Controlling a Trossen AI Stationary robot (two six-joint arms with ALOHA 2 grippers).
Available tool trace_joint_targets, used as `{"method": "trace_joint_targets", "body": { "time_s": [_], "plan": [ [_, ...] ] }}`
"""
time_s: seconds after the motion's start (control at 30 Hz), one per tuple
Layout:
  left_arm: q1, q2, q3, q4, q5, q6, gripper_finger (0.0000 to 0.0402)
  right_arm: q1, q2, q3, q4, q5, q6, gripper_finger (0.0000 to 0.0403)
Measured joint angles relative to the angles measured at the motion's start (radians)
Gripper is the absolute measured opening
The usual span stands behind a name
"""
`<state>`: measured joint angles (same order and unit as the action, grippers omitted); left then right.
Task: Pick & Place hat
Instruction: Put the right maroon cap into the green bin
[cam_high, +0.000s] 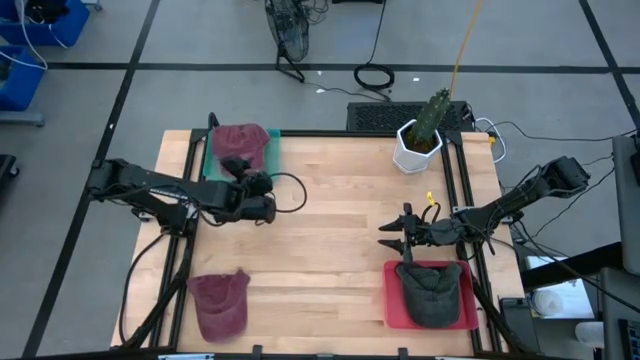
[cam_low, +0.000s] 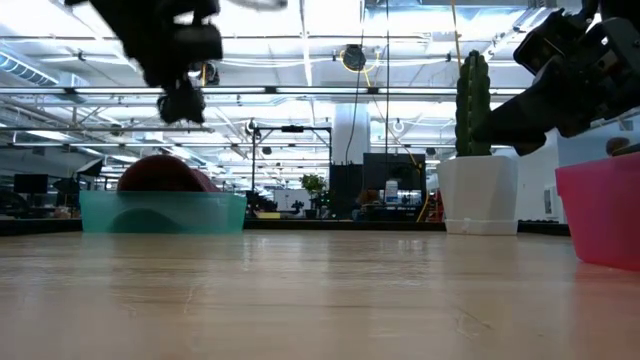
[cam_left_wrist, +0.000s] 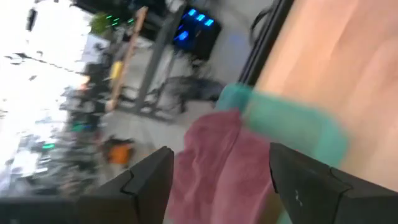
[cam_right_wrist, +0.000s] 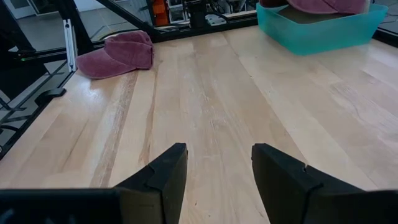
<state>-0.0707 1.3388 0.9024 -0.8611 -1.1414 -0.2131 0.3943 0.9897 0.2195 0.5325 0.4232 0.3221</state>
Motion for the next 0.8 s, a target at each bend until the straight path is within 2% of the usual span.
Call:
{"method": "trace_joint_targets", "body": {
  "time_s": [0.17, 0.3, 0.37, 0.43, 0.53, 0.7, 0.8],
  "plan": [
    [-0.04, 0.0, 0.116, 0.0, 0.042, -0.057, 0.0234, 0.0, 0.0, 0.0, -0.007, 0.0, 0.006, 0.0165],
    [-0.014, 0.0, 0.172, -0.01, 0.047, -0.293, 0.0203, 0.0, 0.0, 0.0, -0.007, -0.001, 0.007, 0.0165],
    [0.024, -0.001, 0.178, -0.011, 0.094, -0.389, 0.0183, 0.0, 0.0, 0.0, -0.007, -0.004, 0.012, 0.0165],
    [0.079, -0.001, 0.172, -0.019, 0.19, -0.434, 0.0159, 0.0, 0.0, 0.0, -0.007, -0.005, 0.022, 0.0165],
    [0.17, -0.001, 0.133, -0.027, 0.301, -0.454, 0.012, 0.0, 0.0, 0.0, -0.007, -0.005, 0.033, 0.0165],
    [0.3, -0.001, 0.041, -0.016, 0.32, -0.434, 0.0058, 0.0, 0.0, 0.0, -0.008, -0.008, 0.033, 0.0165],
    [0.372, -0.001, -0.011, 0.058, 0.393, -0.368, 0.0029, 0.0, 0.0, 0.0, -0.015, -0.007, 0.032, 0.0165]
  ]
}}
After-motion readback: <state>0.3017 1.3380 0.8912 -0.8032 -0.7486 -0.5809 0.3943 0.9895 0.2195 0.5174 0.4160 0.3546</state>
